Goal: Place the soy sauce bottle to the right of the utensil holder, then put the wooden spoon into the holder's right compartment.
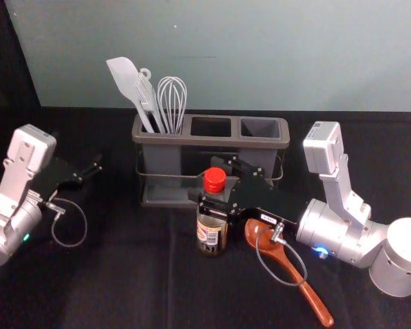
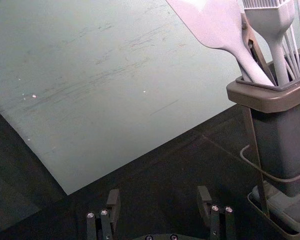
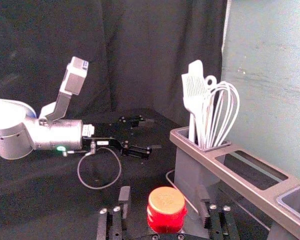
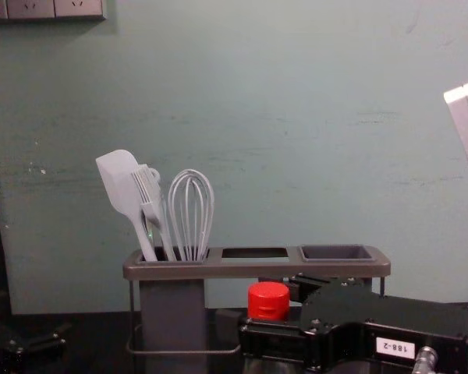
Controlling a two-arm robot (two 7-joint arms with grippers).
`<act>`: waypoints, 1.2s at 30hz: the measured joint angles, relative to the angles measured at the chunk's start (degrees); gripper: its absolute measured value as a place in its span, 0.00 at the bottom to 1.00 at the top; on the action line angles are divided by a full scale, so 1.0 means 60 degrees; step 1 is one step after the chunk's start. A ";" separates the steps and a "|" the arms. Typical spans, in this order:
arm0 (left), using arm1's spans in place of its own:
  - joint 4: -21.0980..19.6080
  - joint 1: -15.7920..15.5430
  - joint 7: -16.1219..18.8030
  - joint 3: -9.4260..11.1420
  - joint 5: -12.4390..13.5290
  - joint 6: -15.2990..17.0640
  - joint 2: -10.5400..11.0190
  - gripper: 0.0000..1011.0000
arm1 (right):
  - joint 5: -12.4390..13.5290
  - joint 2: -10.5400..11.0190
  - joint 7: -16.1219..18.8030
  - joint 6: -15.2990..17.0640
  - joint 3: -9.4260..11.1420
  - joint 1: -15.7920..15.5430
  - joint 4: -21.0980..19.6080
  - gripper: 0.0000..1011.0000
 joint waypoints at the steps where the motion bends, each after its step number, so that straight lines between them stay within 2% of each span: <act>1: 0.0000 -0.0001 0.0000 0.0000 0.0000 0.0000 0.0000 0.99 | 0.0001 0.0000 0.0000 0.0000 0.0000 0.0000 0.0000 0.81; 15: 0.0000 -0.0001 0.0000 0.0000 0.0000 0.0000 0.0000 0.99 | 0.0010 0.0001 0.0008 0.0000 0.0000 0.0000 0.0000 0.40; 26: 0.0000 0.0000 0.0000 0.0000 0.0000 0.0000 -0.0001 0.99 | 0.0018 0.0005 0.0007 0.0005 0.0002 -0.0004 -0.0004 0.39; 34: 0.0000 0.0000 -0.0001 0.0000 0.0000 0.0000 0.0000 0.99 | 0.0296 0.0344 0.0006 0.0207 0.0256 -0.0376 -0.0651 0.39; 36: 0.0000 -0.0001 0.0000 0.0000 0.0000 0.0000 0.0000 0.99 | 0.0434 0.0525 -0.0010 0.0240 0.0408 -0.0572 -0.0946 0.39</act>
